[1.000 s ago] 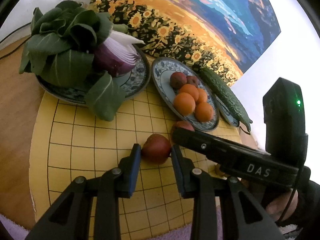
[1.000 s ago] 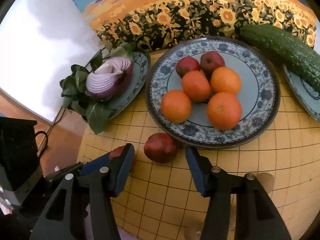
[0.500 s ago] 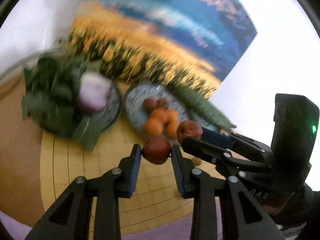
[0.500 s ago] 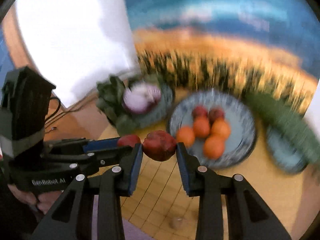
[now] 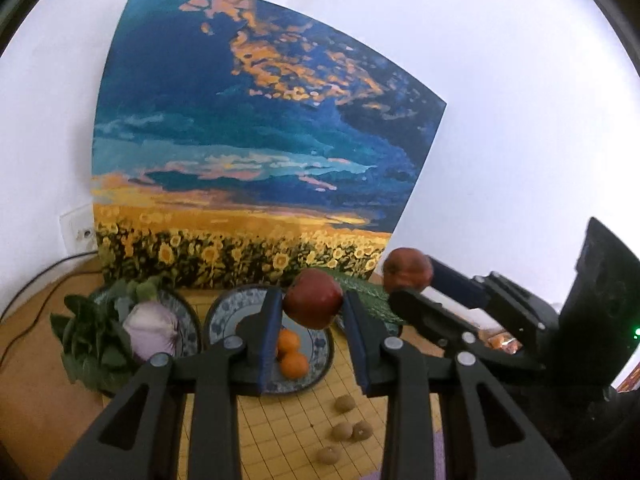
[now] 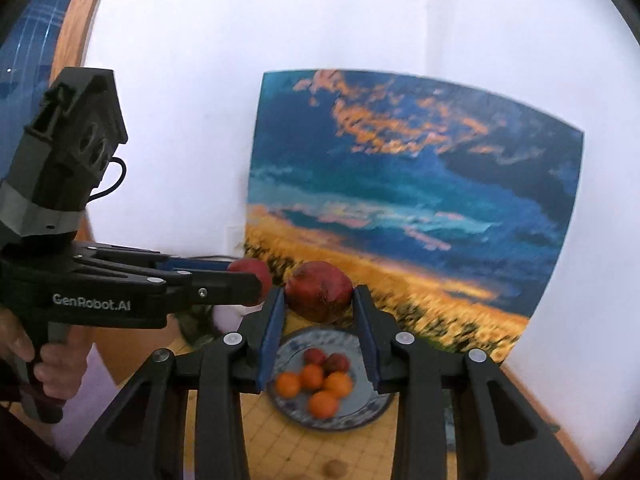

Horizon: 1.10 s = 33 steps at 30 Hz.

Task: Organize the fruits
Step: 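Carry both red fruits onto the plate and open the left and right tools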

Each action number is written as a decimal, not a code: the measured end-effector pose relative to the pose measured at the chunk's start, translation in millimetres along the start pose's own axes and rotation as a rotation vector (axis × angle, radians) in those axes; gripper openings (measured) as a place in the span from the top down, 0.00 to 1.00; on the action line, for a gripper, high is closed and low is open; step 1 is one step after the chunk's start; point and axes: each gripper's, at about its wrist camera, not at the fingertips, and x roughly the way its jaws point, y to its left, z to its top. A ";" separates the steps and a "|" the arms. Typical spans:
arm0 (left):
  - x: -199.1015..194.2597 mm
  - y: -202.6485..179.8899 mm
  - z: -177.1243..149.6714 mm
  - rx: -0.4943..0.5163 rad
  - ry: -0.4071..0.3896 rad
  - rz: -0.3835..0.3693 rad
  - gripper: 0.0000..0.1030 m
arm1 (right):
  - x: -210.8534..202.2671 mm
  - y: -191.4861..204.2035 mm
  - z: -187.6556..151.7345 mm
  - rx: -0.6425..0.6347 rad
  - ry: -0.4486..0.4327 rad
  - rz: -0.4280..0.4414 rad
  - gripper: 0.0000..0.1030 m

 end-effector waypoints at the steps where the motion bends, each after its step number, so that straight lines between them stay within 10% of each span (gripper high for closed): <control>1: 3.4 -0.1 1.8 0.003 0.001 0.002 0.69 | 0.8 -2.1 1.0 -0.005 -0.005 -0.007 0.65; 15: 58.8 18.5 12.4 -0.043 0.092 0.025 0.69 | 45.6 -37.2 -18.7 0.081 0.050 0.025 0.65; 33: 140.2 79.9 -42.1 -0.205 0.340 0.100 0.69 | 150.3 -74.0 -79.1 0.250 0.355 0.131 0.65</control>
